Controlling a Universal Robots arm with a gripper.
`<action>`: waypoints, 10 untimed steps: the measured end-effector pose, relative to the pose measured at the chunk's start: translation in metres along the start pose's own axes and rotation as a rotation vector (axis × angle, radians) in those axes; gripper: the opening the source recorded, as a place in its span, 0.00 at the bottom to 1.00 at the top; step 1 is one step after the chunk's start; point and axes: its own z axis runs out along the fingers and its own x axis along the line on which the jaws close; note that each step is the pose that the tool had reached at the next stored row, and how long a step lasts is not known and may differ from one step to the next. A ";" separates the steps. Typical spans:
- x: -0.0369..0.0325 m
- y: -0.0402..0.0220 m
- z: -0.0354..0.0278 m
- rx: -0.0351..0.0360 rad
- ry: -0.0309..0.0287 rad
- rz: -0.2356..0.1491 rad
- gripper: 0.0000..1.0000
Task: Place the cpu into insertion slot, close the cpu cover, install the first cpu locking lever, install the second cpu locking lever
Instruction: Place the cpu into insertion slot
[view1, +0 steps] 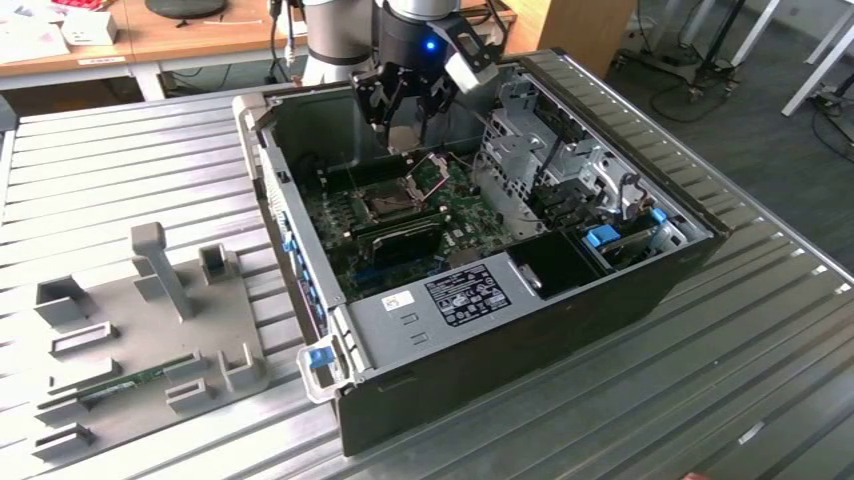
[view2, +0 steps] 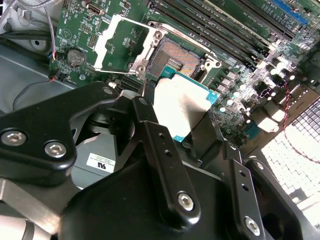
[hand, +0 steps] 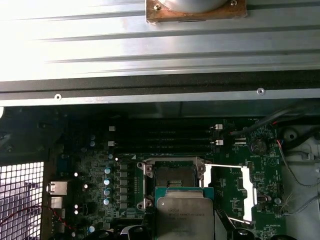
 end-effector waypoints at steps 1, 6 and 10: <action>0.0000 0.0000 0.0000 0.0000 0.0000 0.000 0.54; 0.0000 0.0000 0.0001 0.0000 0.0000 0.000 0.54; 0.0000 -0.0002 0.0025 -0.0002 -0.0001 0.000 0.54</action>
